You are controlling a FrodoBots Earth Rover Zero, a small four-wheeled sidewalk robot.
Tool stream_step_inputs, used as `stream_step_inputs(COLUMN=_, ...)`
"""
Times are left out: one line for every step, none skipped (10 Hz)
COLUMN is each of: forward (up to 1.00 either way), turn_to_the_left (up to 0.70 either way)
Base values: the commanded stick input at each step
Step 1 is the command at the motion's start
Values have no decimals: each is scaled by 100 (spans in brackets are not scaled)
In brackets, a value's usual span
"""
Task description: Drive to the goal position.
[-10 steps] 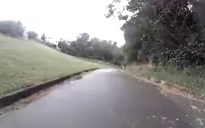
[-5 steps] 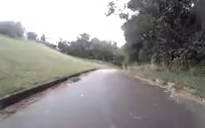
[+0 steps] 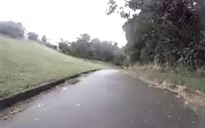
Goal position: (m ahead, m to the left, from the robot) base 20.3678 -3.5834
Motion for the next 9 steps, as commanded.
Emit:
stream_step_inputs(forward=70, turn_to_the_left=0)
stream_step_inputs(forward=70, turn_to_the_left=0)
stream_step_inputs(forward=70, turn_to_the_left=0)
stream_step_inputs(forward=70, turn_to_the_left=0)
stream_step_inputs(forward=70, turn_to_the_left=-1)
stream_step_inputs(forward=70, turn_to_the_left=-3)
stream_step_inputs(forward=70, turn_to_the_left=-6)
stream_step_inputs(forward=70, turn_to_the_left=-7)
stream_step_inputs(forward=70, turn_to_the_left=-8)
